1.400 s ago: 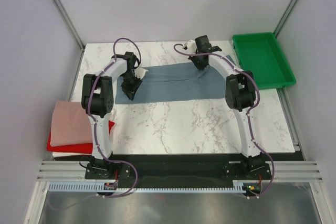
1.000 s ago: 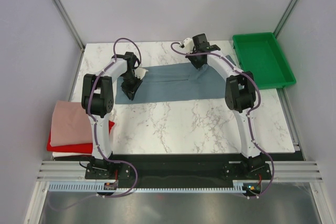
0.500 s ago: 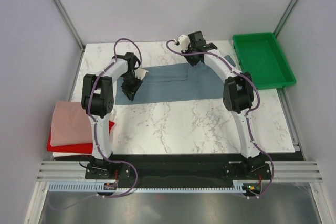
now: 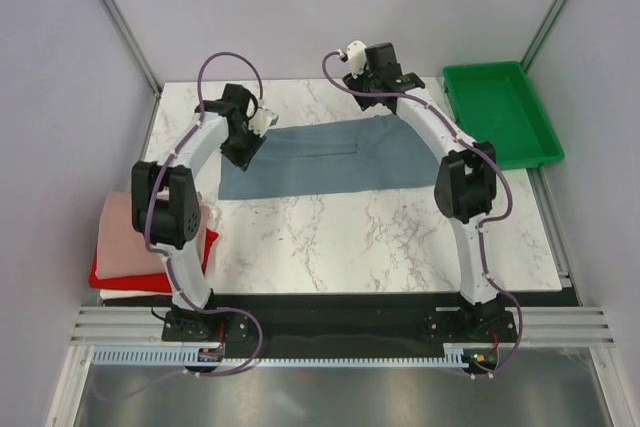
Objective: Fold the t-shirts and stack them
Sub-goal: Fold the tshirt
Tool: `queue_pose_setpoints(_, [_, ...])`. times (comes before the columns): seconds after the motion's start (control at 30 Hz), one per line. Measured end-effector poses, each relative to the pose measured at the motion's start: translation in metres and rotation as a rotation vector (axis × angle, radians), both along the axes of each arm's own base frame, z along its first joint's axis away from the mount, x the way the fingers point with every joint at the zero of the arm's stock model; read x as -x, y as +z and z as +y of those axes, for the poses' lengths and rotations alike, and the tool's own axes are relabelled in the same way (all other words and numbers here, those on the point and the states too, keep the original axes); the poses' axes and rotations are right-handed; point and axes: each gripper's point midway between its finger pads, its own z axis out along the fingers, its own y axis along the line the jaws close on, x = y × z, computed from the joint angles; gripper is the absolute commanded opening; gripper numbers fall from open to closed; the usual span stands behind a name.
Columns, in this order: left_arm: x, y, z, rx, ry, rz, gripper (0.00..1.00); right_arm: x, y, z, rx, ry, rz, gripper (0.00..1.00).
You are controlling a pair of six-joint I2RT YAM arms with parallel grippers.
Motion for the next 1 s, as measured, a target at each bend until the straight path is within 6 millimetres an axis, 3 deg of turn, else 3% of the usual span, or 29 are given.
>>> queue_pose_setpoints(0.1, [-0.011,0.03,0.0,0.004,-0.054,-0.115,0.35,0.012,0.029,-0.018,-0.033,-0.035,-0.039,0.53])
queue_pose_setpoints(0.2, [-0.009,0.029,0.003,-0.017,-0.127,-0.137,0.36,0.025,0.039,-0.045,-0.043,-0.077,-0.034,0.53])
queue_pose_setpoints(0.27, [0.001,0.01,0.006,-0.038,-0.179,-0.098,0.36,0.034,0.027,-0.06,-0.041,-0.098,0.009,0.53])
queue_pose_setpoints(0.4, [0.025,-0.029,0.012,-0.068,-0.254,0.006,0.36,0.06,-0.027,-0.087,-0.001,-0.136,0.165,0.51])
queue_pose_setpoints(0.5, [0.023,-0.044,0.012,-0.078,-0.279,0.023,0.36,0.086,-0.062,-0.099,0.038,-0.146,0.282,0.5])
queue_pose_setpoints(0.63, [0.016,-0.054,0.013,-0.091,-0.281,0.024,0.35,0.105,-0.084,-0.105,0.067,-0.148,0.362,0.5])
queue_pose_setpoints(0.77, [0.016,-0.055,0.012,-0.108,-0.29,0.022,0.35,0.104,-0.095,-0.11,0.076,-0.16,0.381,0.48])
queue_pose_setpoints(0.93, [0.019,-0.055,0.009,-0.161,-0.33,0.014,0.34,0.098,-0.129,-0.118,0.109,-0.18,0.437,0.48])
queue_pose_setpoints(1.0, [0.022,-0.055,0.005,-0.18,-0.348,0.019,0.34,0.088,-0.122,-0.118,0.114,-0.185,0.412,0.47])
